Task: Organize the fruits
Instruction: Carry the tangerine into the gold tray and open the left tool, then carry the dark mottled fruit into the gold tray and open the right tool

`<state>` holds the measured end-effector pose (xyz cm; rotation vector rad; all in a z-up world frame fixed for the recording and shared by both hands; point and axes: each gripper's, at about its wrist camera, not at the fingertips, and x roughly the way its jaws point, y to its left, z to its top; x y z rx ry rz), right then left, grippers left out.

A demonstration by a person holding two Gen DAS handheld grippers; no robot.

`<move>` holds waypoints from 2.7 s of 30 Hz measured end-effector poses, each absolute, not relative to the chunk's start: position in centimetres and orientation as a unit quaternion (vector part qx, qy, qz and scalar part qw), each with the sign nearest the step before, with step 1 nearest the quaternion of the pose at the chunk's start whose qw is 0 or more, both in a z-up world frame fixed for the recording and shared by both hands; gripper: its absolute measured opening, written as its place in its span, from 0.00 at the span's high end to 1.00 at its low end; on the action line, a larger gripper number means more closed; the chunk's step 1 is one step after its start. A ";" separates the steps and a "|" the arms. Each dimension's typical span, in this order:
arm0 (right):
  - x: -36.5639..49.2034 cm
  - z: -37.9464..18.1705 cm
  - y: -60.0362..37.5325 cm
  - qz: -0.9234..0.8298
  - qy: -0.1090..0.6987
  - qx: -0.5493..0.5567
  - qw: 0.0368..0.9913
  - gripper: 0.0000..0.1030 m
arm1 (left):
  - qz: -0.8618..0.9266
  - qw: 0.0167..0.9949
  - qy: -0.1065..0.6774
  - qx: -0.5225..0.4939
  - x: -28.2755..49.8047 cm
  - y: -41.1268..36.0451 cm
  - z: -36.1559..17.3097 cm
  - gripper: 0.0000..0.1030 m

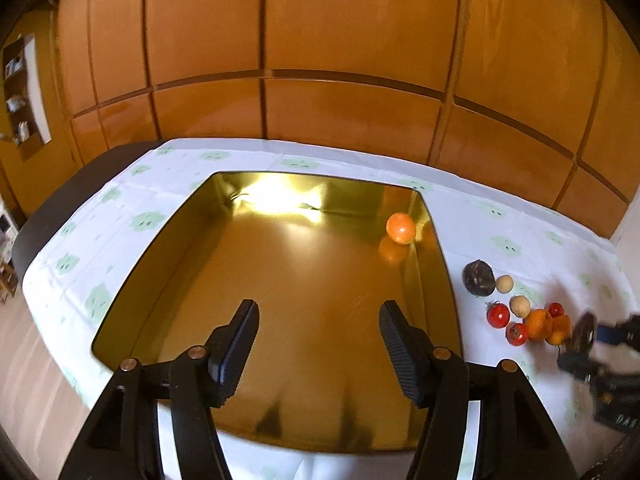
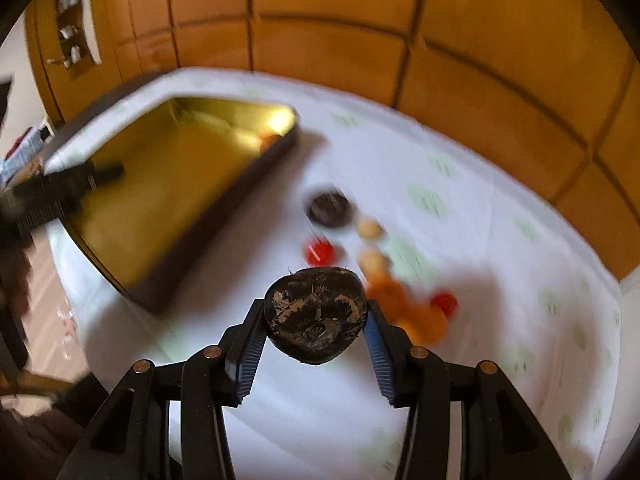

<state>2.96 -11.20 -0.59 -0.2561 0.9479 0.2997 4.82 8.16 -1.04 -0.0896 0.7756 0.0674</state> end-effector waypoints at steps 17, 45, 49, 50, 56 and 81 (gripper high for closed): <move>5.5 2.1 2.5 0.170 0.357 -0.184 0.900 0.53 | 0.105 0.926 0.352 -0.090 0.9 15.1 -0.4 0.39; 13.6 -4.5 4.5 0.148 0.439 -0.175 0.869 0.53 | 0.105 0.921 0.362 -0.098 1.0 16.1 -2.1 0.38; 14.6 -5.0 3.6 0.152 0.452 -0.145 0.867 0.53 | 0.099 0.922 0.363 -0.094 1.1 15.7 -2.2 0.38; 14.6 -4.8 3.3 0.152 0.451 -0.137 0.869 0.53 | 0.097 0.922 0.363 -0.094 1.1 15.7 -2.3 0.38; 13.4 -2.5 1.3 0.165 0.419 -0.095 0.888 0.46 | 0.092 0.922 0.365 -0.090 1.0 15.2 -2.3 0.38; 9.1 0.3 -20.7 0.012 0.412 -0.048 0.910 0.46 | -0.059 0.932 0.358 -0.020 1.4 6.9 0.2 0.37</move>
